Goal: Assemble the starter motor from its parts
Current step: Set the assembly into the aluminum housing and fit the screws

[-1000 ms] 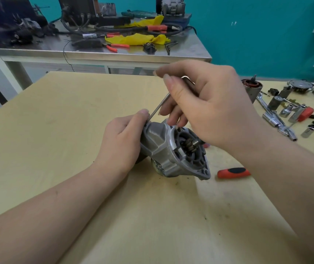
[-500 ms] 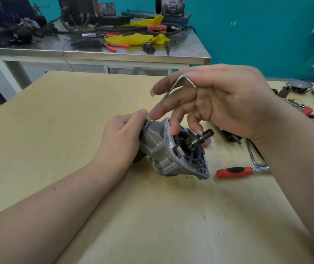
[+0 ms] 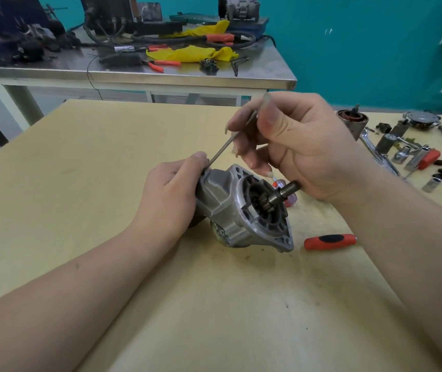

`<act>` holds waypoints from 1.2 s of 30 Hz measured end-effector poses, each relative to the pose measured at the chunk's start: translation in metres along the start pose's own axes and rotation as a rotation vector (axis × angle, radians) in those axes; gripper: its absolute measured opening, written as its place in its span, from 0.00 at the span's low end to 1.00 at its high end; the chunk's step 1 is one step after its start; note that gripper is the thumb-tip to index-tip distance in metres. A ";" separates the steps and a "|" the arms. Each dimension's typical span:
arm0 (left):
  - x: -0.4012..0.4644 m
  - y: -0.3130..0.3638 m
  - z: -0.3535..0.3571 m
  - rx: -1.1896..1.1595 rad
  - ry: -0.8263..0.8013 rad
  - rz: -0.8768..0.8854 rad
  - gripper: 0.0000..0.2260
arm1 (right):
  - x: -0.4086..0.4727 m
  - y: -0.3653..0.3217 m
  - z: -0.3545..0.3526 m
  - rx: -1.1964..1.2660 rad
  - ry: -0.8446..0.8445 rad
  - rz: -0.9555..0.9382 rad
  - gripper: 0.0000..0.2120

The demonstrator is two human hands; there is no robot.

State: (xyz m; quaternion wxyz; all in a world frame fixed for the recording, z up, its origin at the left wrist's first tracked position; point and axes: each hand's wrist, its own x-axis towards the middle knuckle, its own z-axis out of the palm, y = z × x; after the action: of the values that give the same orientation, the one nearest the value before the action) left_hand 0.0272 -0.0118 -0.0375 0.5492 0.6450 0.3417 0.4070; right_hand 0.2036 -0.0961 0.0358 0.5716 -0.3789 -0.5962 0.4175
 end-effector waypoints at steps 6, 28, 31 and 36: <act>0.000 0.002 0.001 0.028 0.011 -0.016 0.33 | 0.000 -0.008 0.011 -0.232 0.071 -0.134 0.11; 0.001 -0.001 0.001 0.010 0.018 -0.021 0.31 | -0.003 -0.008 0.009 -0.752 0.229 -0.392 0.15; 0.002 -0.002 0.002 0.004 0.022 -0.020 0.30 | -0.002 -0.008 0.013 -0.890 0.310 -0.435 0.18; 0.001 -0.003 0.003 -0.001 0.037 -0.018 0.30 | -0.002 -0.009 0.024 -0.991 0.465 -0.370 0.22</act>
State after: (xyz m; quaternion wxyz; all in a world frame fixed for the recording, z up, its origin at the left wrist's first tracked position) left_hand 0.0301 -0.0114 -0.0406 0.5468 0.6339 0.3572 0.4142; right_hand 0.1802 -0.1023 0.0434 0.5053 -0.5725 -0.6357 -0.1128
